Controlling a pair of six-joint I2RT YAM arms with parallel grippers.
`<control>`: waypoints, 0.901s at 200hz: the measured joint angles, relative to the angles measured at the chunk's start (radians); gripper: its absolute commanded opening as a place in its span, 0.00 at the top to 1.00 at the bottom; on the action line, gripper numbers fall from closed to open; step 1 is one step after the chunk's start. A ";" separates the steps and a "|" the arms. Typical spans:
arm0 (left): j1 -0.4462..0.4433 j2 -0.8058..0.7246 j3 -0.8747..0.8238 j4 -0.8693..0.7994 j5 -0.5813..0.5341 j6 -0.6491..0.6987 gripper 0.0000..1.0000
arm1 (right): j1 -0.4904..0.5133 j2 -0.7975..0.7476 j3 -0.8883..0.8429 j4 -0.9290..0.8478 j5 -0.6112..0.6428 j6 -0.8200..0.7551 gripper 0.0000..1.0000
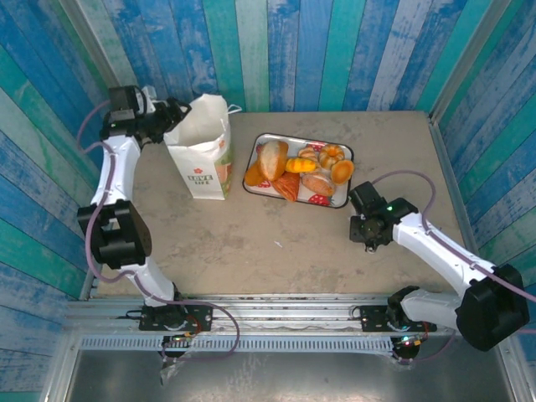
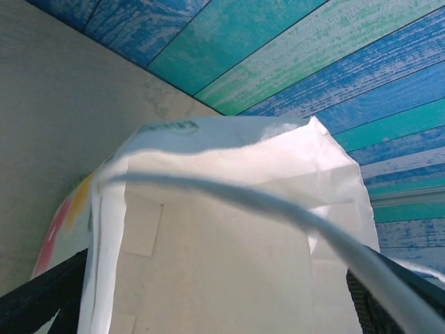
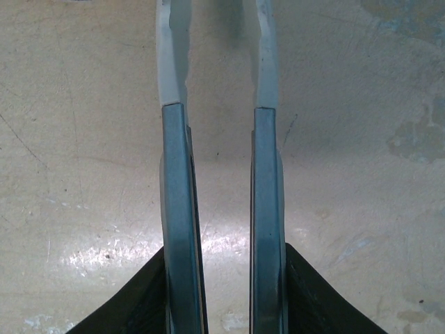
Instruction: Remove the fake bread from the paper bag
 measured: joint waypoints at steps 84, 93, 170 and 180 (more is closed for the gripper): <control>0.032 -0.247 -0.139 -0.054 -0.063 0.022 0.06 | -0.006 0.063 -0.027 0.066 0.023 -0.005 0.62; 0.032 -0.264 -0.150 -0.064 -0.074 0.026 0.06 | -0.006 0.067 -0.030 0.072 0.026 -0.006 0.61; 0.032 -0.513 -0.225 -0.113 -0.103 0.032 0.06 | -0.016 0.103 -0.088 0.143 0.028 -0.013 0.54; 0.032 -0.552 -0.235 -0.114 -0.111 0.032 0.06 | -0.017 0.112 -0.098 0.150 0.023 -0.016 0.52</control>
